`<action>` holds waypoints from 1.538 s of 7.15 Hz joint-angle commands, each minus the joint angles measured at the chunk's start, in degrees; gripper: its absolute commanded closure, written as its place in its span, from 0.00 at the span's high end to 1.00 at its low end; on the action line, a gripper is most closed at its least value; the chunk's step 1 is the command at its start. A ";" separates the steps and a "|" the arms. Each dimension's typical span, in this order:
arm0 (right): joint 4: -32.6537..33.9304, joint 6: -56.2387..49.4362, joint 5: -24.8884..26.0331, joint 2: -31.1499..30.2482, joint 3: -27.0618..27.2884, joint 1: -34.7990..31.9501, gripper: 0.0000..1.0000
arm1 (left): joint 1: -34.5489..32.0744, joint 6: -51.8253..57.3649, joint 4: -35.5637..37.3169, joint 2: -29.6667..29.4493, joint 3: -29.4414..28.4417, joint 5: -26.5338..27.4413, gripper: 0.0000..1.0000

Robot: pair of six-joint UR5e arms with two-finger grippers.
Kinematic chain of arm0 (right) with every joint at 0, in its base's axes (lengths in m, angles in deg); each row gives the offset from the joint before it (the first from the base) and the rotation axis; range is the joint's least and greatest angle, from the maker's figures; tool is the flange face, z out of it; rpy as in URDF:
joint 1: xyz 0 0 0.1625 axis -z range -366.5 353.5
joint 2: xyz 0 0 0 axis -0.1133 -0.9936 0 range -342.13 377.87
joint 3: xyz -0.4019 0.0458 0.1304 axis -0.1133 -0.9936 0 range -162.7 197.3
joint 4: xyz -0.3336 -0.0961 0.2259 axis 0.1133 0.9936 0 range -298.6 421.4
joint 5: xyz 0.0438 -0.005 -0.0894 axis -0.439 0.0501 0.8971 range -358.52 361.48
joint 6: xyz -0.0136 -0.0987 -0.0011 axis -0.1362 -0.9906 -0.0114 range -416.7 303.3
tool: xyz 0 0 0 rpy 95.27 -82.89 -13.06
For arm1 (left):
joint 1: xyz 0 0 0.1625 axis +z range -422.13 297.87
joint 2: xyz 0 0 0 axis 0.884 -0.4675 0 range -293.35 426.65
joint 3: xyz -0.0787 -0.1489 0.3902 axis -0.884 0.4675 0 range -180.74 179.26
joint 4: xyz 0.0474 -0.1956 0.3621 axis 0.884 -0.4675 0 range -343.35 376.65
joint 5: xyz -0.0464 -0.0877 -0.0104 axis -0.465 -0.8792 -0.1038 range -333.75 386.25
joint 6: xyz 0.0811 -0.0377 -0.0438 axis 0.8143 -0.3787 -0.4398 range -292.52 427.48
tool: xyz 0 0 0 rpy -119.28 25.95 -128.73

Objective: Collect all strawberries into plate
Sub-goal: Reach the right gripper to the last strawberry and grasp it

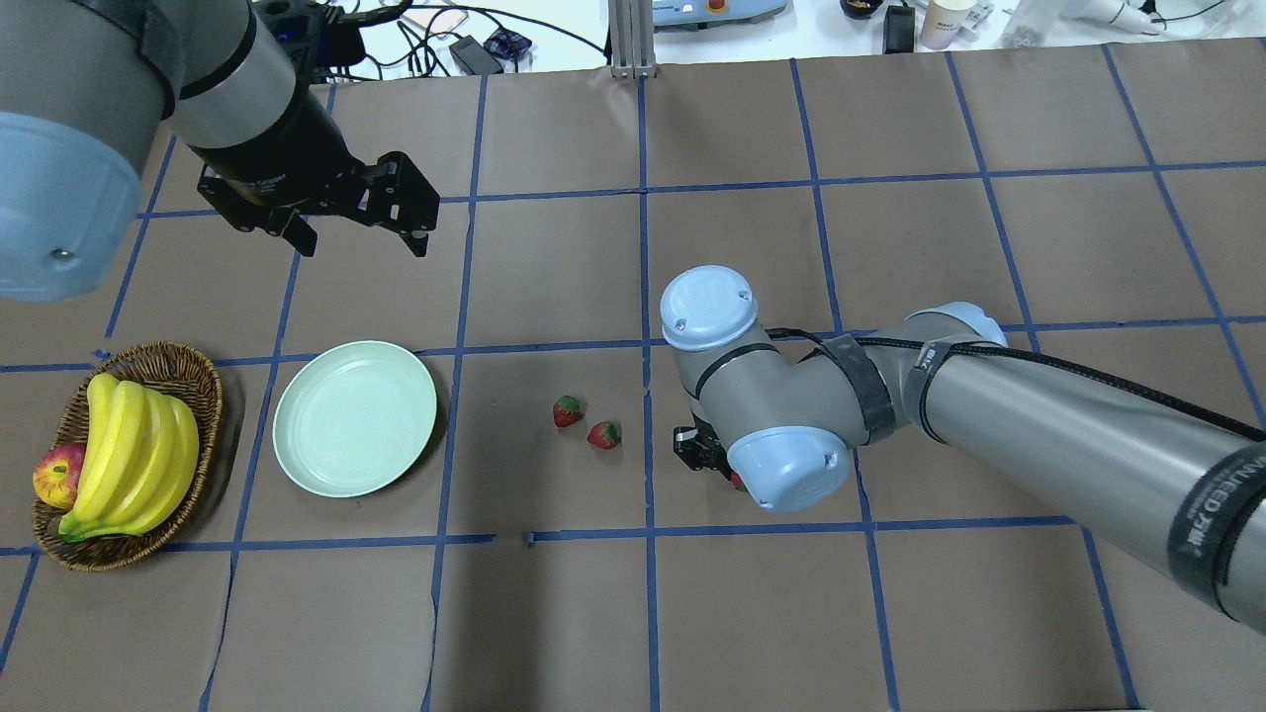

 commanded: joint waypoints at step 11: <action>10.36 18.43 -17.73 9.10 -13.34 -2.99 0.72 | 0.09 0.09 0.09 0.00 0.00 0.26 1.00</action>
